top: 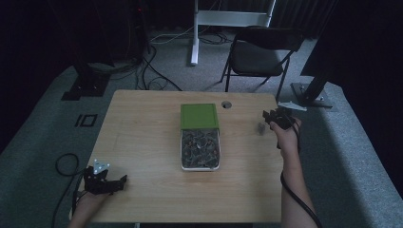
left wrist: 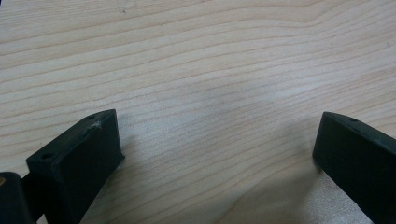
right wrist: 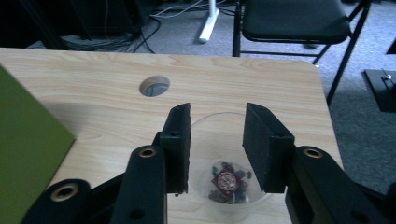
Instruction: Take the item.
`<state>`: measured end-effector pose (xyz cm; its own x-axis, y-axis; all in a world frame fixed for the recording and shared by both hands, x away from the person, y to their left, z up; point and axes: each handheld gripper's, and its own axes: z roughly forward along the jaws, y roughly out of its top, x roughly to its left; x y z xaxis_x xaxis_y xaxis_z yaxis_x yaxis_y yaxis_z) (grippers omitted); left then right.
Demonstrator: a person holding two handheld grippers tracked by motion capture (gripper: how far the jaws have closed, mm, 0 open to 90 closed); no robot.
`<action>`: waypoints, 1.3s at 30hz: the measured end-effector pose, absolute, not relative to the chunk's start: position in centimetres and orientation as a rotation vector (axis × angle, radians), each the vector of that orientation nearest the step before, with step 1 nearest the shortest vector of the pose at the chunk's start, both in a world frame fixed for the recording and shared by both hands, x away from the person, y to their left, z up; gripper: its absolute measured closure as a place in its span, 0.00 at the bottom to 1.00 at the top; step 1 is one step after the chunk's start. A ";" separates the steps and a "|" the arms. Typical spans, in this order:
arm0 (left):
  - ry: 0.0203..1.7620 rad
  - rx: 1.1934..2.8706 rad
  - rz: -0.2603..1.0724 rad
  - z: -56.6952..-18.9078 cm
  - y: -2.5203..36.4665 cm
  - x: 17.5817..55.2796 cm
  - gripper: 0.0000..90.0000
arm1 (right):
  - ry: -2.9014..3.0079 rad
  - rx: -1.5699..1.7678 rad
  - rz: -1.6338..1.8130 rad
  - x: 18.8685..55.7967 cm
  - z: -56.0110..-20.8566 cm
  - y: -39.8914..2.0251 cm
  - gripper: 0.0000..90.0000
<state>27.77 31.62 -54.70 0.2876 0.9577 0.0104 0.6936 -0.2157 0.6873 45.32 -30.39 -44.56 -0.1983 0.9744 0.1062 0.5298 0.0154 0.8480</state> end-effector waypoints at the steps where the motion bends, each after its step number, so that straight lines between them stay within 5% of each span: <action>1: 1.472 1.988 0.598 -54.7 31.6 27.8 0.02 | 1.776 1.531 1.099 45.2 -44.5 -30.3 0.68; 39: 1.472 1.988 0.598 -54.7 31.6 27.8 0.02 | 1.867 1.370 1.171 38.4 -44.4 -29.5 0.55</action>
